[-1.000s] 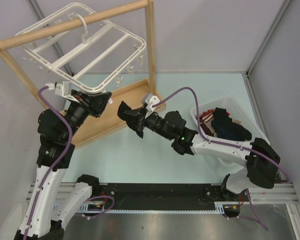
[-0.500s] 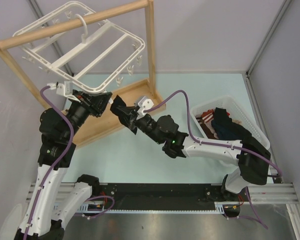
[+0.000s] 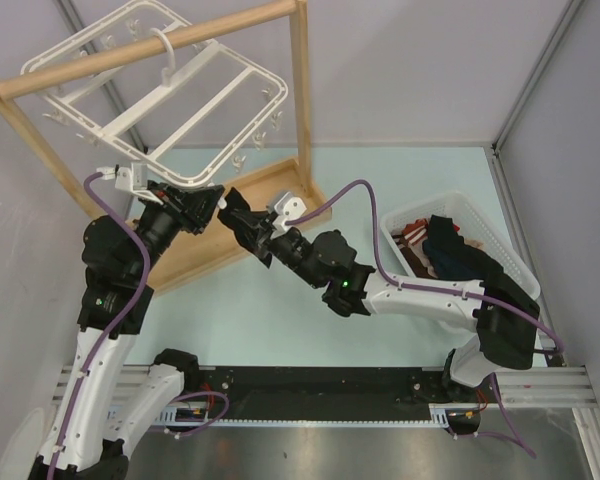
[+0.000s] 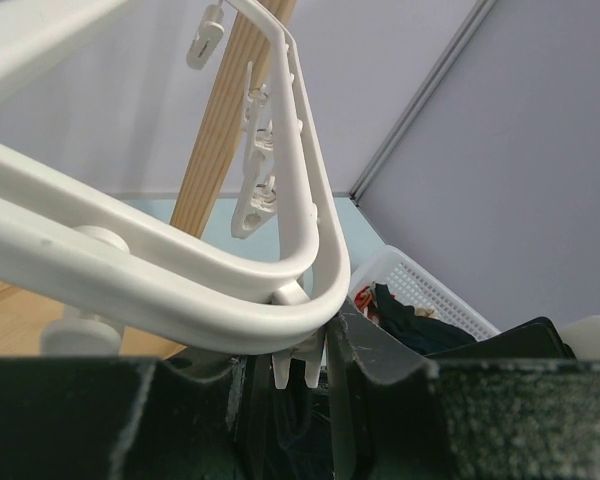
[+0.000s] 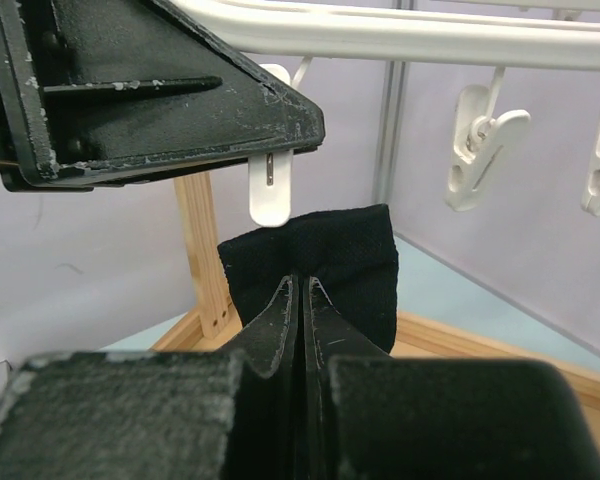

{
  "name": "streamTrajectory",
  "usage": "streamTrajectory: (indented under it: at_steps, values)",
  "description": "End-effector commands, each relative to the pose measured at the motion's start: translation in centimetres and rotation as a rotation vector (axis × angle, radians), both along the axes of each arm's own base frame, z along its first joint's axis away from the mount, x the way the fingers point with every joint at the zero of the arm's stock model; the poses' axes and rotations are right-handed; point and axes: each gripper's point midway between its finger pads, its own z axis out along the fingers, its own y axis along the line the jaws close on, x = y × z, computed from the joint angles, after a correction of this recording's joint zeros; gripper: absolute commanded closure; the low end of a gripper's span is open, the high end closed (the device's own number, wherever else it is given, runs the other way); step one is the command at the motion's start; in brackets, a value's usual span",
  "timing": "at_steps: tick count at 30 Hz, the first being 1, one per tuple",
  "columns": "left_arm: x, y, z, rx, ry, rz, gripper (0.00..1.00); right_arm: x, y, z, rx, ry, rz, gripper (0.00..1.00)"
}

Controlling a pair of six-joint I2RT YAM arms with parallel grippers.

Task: Clip the socks to the hanger
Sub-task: Clamp the sock onto the hanger.

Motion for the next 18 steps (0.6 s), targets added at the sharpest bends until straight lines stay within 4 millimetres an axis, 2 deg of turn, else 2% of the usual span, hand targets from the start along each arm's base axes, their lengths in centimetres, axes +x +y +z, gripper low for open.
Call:
streamTrajectory:
  at_steps: [1,18]
  values:
    - [-0.29,-0.79,-1.66,0.025,0.046,-0.044,1.0,-0.38,-0.32,4.23,0.101,-0.047,-0.007,1.0]
    - [-0.43,-0.95,-1.61,0.017,0.049,-0.052,1.0,-1.14,0.46,5.15,0.114,-0.058,0.017,1.0]
